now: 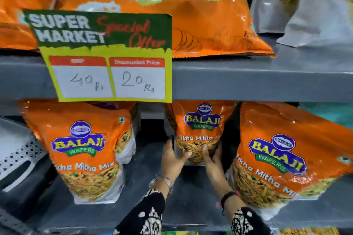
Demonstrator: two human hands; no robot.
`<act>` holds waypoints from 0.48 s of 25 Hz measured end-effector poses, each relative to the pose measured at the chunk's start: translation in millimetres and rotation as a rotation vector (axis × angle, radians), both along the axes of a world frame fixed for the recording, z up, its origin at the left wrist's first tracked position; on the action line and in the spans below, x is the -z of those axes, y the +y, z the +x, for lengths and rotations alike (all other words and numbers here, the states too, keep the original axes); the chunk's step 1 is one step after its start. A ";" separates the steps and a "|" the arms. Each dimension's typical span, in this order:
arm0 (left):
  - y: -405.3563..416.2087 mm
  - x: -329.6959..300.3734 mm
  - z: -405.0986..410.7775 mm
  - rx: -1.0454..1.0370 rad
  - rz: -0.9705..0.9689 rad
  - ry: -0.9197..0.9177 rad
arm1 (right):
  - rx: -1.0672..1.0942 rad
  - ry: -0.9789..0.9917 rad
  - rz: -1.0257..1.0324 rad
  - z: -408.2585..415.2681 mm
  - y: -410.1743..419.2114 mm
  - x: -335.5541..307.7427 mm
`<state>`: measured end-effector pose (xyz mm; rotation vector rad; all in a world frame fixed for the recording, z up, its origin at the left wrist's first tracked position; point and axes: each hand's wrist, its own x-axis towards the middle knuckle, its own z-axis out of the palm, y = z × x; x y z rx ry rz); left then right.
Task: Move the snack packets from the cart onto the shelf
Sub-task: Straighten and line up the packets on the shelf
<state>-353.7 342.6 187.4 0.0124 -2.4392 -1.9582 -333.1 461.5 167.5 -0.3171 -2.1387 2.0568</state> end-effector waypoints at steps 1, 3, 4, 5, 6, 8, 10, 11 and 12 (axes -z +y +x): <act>0.6 1.9 -4.4 0.008 0.021 0.003 | -0.012 0.001 -0.012 -4.3 2.1 2.5; -2.6 6.3 -10.9 0.005 0.090 0.010 | -0.049 0.010 -0.009 -9.7 3.2 4.1; -6.1 9.0 -12.8 0.001 0.128 0.016 | -0.062 0.029 0.002 -12.0 3.5 7.9; -10.6 10.8 -14.0 0.000 0.157 0.027 | -0.072 0.051 0.013 -13.4 2.2 10.4; -15.0 12.5 -15.4 -0.002 0.167 0.038 | -0.077 0.067 0.024 -15.3 0.0 11.8; -23.0 15.3 -18.5 -0.006 0.155 0.043 | -0.083 0.094 0.034 -19.3 -6.2 13.2; -27.7 17.6 -20.8 -0.008 0.149 0.044 | -0.073 0.117 0.019 -22.3 -11.3 16.1; -29.5 18.3 -22.2 -0.013 0.142 0.047 | -0.068 0.121 0.012 -23.8 -13.6 17.8; -30.6 19.3 -23.8 -0.016 0.138 0.047 | -0.063 0.122 0.010 -24.9 -15.1 19.3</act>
